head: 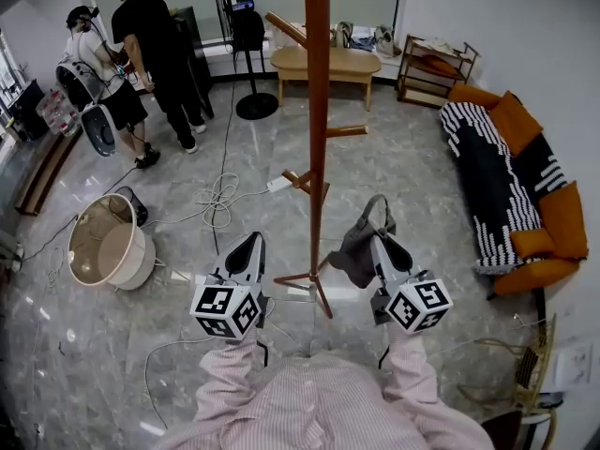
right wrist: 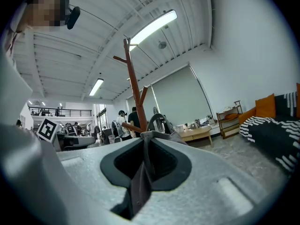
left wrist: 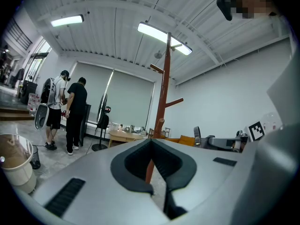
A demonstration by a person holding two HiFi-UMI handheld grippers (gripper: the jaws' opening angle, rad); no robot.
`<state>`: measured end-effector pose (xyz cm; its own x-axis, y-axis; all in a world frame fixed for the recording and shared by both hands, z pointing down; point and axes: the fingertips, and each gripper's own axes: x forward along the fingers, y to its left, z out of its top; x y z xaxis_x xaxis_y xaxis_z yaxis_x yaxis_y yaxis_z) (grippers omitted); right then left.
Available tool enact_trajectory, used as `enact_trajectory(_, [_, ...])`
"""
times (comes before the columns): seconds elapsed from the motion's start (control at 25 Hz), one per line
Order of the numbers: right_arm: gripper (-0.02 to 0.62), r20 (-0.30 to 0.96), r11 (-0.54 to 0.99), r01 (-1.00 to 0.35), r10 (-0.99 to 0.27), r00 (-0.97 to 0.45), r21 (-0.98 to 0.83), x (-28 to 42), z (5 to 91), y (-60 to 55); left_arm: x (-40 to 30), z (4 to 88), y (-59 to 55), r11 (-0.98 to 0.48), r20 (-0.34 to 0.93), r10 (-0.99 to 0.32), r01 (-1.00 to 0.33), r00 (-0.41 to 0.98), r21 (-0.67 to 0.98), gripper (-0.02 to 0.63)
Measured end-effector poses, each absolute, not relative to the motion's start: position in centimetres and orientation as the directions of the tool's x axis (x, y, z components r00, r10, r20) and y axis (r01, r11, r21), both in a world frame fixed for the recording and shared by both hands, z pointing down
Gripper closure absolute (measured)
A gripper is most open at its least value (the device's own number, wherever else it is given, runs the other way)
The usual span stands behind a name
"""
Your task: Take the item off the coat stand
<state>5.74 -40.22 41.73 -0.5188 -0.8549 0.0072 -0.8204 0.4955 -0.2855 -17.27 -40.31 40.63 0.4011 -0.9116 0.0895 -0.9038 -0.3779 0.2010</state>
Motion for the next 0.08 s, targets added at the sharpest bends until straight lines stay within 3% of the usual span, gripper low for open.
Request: enact_trajectory(0.08, [0.551, 0.006, 0.497, -0.820, -0.854, -0.520, -0.284, 5.85, 41.73, -40.16, -17.13, 40.74, -40.28, -0.377, 0.092, -0.911, -0.904, 0.401, 0.203, 0.604])
